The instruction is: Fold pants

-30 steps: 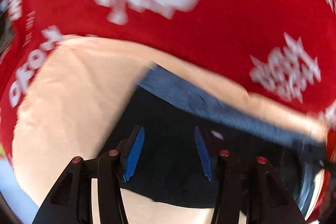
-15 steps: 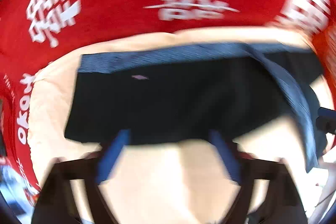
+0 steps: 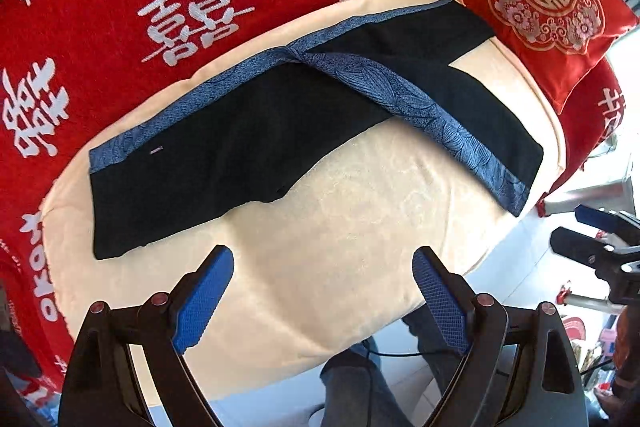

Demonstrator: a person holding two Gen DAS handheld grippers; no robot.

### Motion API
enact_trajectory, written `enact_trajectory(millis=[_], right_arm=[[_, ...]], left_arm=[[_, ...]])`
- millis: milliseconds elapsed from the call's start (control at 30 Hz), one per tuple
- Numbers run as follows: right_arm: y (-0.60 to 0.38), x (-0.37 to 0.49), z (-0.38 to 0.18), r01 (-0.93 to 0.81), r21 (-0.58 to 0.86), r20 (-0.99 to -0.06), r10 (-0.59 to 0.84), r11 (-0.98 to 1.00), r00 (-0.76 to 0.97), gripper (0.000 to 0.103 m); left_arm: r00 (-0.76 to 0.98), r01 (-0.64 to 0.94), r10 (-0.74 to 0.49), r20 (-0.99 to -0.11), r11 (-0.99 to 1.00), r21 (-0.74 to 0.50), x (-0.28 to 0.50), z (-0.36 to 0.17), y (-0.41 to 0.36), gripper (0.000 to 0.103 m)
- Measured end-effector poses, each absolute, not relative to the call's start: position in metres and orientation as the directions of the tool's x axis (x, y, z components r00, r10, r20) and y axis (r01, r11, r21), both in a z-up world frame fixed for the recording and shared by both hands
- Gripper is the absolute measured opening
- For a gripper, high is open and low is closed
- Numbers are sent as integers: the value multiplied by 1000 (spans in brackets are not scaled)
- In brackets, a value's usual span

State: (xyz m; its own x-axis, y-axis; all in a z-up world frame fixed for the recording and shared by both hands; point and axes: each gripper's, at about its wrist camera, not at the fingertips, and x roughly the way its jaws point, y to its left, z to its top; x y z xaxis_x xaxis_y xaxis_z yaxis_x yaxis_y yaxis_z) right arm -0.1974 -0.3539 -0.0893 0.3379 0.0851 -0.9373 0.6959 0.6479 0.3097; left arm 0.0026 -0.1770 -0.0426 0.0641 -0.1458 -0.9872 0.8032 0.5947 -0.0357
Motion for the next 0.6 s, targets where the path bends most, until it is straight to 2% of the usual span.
enact_trajectory(millis=[600], right_arm=[[-341, -229, -67, 713, 282, -928, -5, 642, 372, 100]], left_arm=[[119, 783, -170, -978, 622, -13, -9, -25, -145, 92]])
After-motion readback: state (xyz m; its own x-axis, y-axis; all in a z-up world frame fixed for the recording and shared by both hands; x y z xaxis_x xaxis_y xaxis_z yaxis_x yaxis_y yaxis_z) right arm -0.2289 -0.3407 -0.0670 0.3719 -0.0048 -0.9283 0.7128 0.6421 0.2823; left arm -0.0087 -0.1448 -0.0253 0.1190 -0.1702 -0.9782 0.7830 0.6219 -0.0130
